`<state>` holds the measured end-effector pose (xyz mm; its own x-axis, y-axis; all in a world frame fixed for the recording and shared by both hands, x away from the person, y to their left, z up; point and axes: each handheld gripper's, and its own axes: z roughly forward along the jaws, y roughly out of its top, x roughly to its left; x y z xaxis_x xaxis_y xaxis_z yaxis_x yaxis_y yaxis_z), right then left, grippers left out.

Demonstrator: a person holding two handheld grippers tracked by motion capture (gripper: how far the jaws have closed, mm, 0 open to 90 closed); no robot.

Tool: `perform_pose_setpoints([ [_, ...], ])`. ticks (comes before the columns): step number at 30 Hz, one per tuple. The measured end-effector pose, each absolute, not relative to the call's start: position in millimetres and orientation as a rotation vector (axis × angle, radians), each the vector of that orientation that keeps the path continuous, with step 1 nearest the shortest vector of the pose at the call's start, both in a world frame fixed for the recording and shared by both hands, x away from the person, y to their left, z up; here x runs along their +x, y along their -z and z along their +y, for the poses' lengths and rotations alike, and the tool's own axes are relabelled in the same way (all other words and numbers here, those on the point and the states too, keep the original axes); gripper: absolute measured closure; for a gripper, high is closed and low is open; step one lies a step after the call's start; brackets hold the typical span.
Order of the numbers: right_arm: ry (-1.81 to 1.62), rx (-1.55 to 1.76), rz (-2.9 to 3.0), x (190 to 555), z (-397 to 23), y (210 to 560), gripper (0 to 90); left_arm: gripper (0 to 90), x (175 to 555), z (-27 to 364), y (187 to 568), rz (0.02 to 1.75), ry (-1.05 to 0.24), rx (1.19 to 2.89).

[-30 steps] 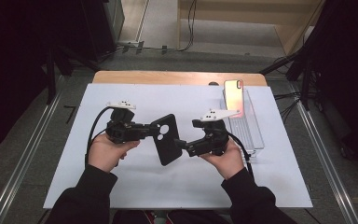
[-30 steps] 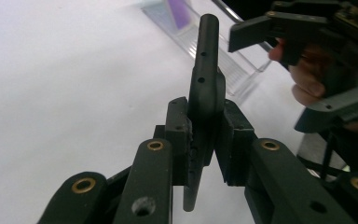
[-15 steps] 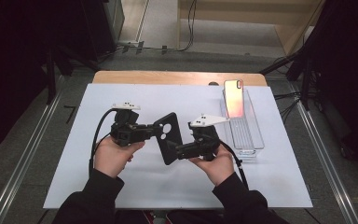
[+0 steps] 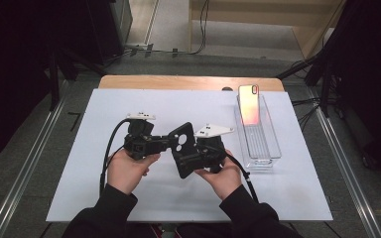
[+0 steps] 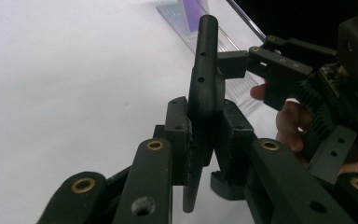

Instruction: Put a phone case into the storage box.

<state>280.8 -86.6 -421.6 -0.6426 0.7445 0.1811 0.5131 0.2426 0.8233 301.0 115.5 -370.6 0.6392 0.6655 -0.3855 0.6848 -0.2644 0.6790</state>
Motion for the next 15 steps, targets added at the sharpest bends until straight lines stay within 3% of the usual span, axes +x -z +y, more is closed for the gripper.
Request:
perform_pose_setpoints([
  [4,-1.348,1.200,2.262,281.0,-83.6,423.2,0.0,76.8,297.9,111.0,371.9,1.053,0.036,1.982],
  [7,-1.359,1.207,2.247,280.3,-83.9,423.8,10.2,76.8,296.5,110.6,372.0,1.050,0.035,1.975],
  [15,-1.362,1.183,2.250,279.4,-86.9,421.7,12.0,73.2,294.5,110.7,369.5,1.028,0.041,1.962],
])
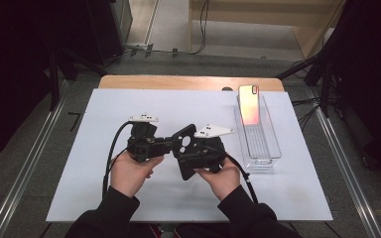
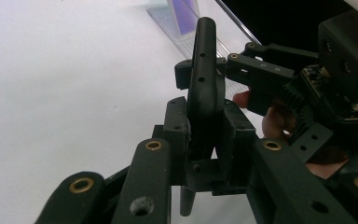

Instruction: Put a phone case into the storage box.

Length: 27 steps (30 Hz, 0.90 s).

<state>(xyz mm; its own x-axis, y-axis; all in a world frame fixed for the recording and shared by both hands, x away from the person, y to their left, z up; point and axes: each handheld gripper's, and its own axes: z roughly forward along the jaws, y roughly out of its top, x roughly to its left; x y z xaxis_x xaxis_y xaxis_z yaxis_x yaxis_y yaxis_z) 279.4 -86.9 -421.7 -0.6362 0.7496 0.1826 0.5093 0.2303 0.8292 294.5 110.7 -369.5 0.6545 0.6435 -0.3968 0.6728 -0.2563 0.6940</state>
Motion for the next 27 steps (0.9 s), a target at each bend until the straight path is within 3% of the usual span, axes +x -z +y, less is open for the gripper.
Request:
perform_pose_setpoints([
  [4,-1.362,1.194,2.254,281.3,-88.9,421.9,12.0,51.2,293.8,112.1,361.3,1.026,0.029,1.956],
  [11,-1.353,1.219,2.239,288.6,-101.1,422.1,12.1,36.5,293.1,121.5,354.1,0.953,0.033,1.941],
  [15,-1.385,1.214,2.292,293.9,-109.6,419.3,12.1,34.4,291.3,126.1,355.3,0.854,-0.042,1.992],
  [27,-1.437,1.152,2.353,303.6,-134.8,407.3,12.0,31.2,299.5,138.4,373.3,0.796,0.053,2.053],
])
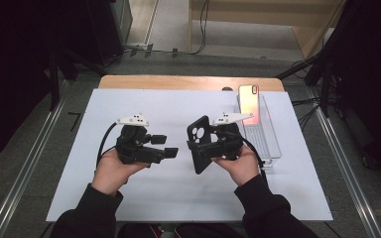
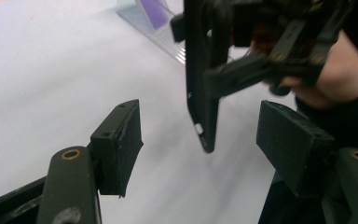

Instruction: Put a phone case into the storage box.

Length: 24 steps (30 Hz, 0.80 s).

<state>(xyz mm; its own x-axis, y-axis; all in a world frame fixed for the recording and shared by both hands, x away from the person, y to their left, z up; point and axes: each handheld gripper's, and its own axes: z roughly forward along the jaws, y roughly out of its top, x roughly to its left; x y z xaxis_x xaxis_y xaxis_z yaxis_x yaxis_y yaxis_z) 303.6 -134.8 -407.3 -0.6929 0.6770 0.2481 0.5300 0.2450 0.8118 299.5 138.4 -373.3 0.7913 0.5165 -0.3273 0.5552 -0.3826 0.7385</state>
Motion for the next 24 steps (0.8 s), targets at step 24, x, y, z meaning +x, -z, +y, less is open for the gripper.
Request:
perform_pose_setpoints([
  [24,-1.502,1.097,2.385,310.0,-182.7,371.8,12.0,31.3,295.9,162.7,435.5,0.678,0.047,2.192],
])
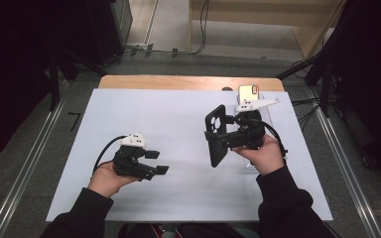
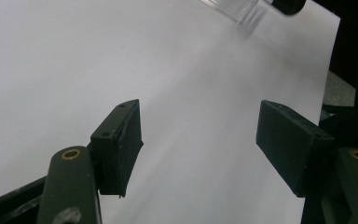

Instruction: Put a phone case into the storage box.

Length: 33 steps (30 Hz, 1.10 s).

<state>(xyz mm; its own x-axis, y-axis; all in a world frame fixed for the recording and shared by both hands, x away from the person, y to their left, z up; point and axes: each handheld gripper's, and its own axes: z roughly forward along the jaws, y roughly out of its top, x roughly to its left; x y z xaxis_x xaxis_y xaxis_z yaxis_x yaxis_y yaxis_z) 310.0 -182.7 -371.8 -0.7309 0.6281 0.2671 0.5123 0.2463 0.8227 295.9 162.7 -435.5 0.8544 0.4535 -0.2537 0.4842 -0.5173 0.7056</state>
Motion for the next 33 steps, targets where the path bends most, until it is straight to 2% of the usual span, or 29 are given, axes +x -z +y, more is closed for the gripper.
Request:
perform_pose_setpoints([
  [13,-1.482,1.186,2.257,312.7,-218.9,353.5,12.1,31.3,288.9,166.3,446.0,0.685,0.087,2.186],
  [20,-1.460,1.236,2.177,314.7,-237.2,345.9,12.1,31.2,284.6,171.2,444.3,0.760,0.077,2.161],
  [33,-1.417,1.356,2.021,329.1,-268.8,347.4,12.0,31.2,275.5,183.3,443.5,0.788,0.062,2.139],
])
